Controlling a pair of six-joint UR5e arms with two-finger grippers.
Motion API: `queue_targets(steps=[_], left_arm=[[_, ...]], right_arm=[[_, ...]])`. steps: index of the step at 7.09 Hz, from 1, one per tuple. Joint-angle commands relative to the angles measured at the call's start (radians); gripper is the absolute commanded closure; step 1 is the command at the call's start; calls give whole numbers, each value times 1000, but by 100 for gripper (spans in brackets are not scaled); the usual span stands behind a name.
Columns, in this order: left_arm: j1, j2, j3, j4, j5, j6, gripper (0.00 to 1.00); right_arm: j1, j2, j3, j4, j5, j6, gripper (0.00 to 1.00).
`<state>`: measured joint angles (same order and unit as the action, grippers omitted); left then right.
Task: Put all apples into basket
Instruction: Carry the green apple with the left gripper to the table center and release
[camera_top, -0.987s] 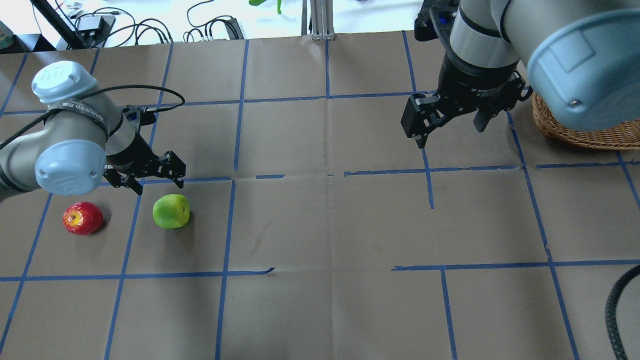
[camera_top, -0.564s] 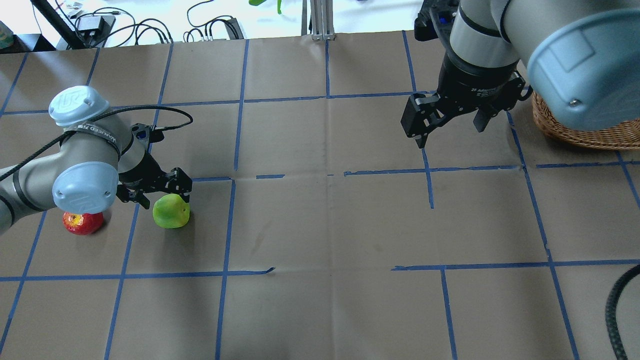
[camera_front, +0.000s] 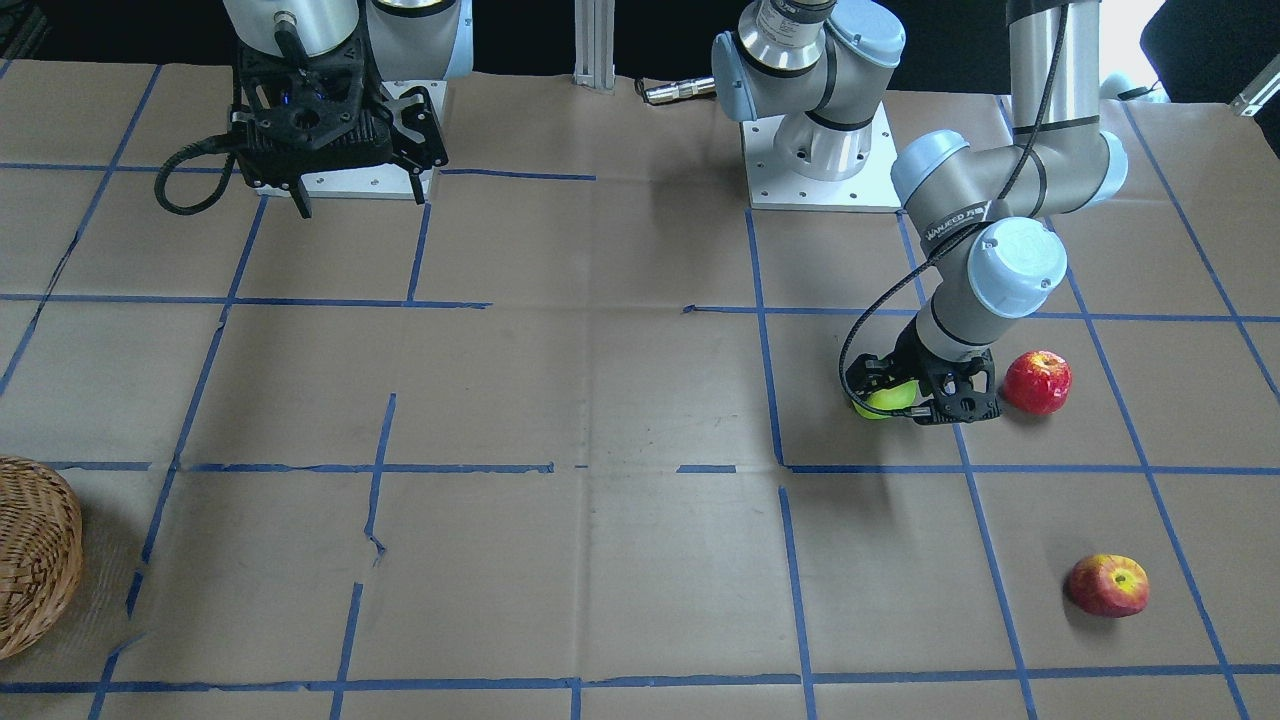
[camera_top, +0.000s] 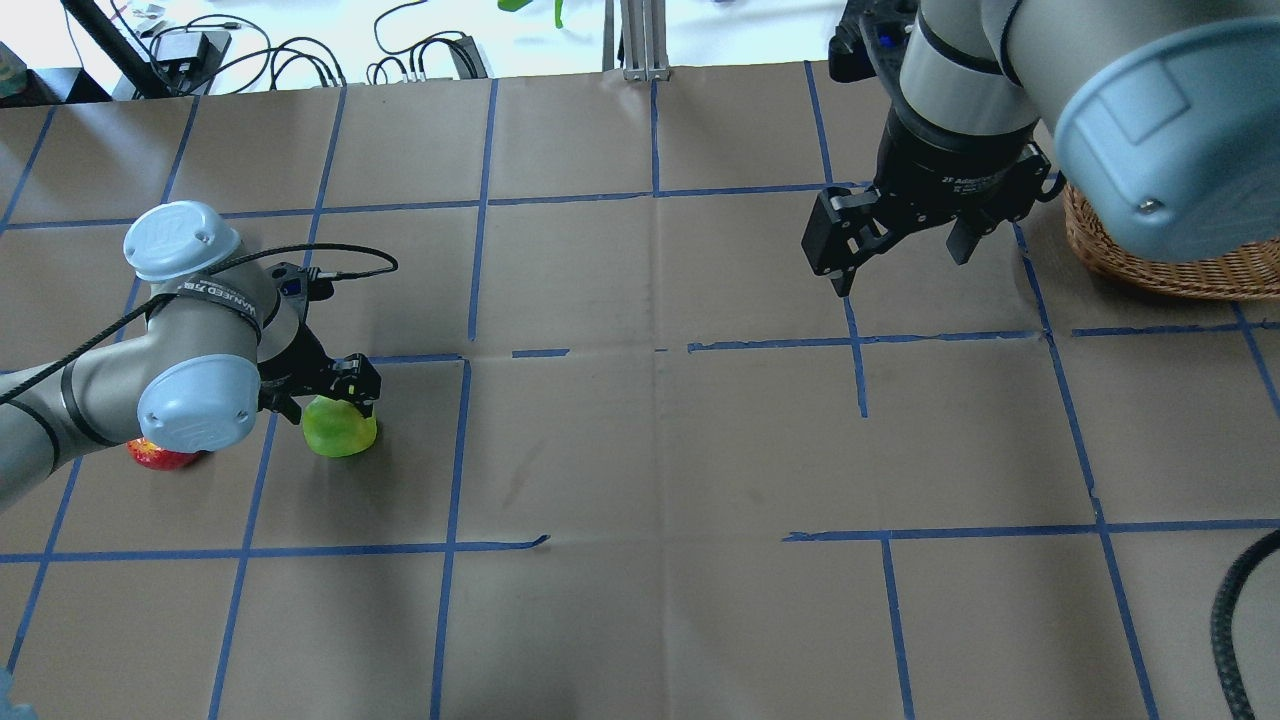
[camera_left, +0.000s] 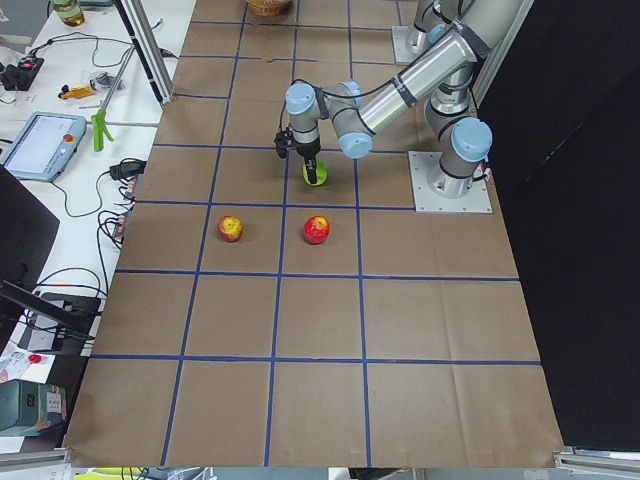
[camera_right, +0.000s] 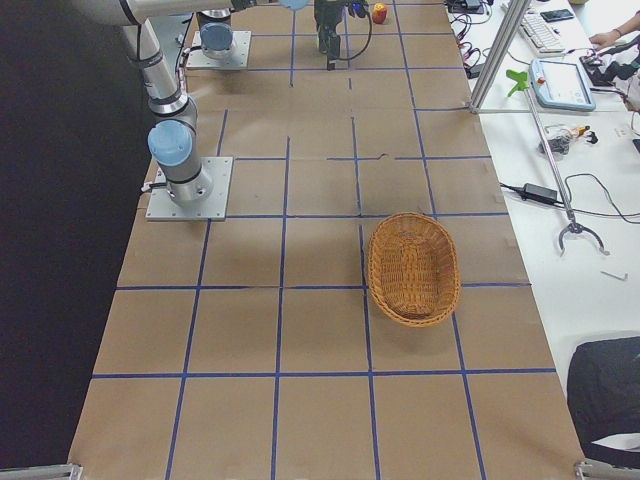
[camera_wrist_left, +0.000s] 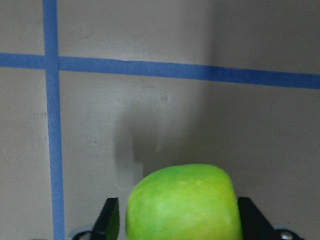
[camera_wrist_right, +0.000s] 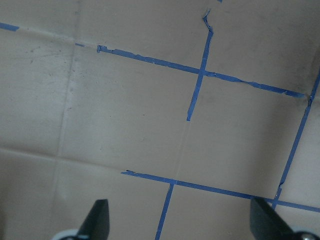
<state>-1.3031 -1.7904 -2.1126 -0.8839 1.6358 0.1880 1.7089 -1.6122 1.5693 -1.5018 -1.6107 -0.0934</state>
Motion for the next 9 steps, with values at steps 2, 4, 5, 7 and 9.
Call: queue_targets(steps=[2, 4, 5, 7, 9], left_arm=[[-22, 20, 0, 5, -8, -10, 76], [-92, 75, 47, -32, -25, -51, 79], [-181, 68, 156, -135, -40, -155, 80], [-344, -46, 415, -282, -224, -225, 81], [-537, -276, 650, -280, -191, -235, 84]], right_arm=[[0, 0, 0, 0, 0, 1, 0], [0, 0, 2, 0, 0, 0, 0], [0, 0, 2, 2, 0, 0, 0], [2, 0, 2, 0, 0, 0, 0], [0, 0, 2, 0, 0, 0, 0]])
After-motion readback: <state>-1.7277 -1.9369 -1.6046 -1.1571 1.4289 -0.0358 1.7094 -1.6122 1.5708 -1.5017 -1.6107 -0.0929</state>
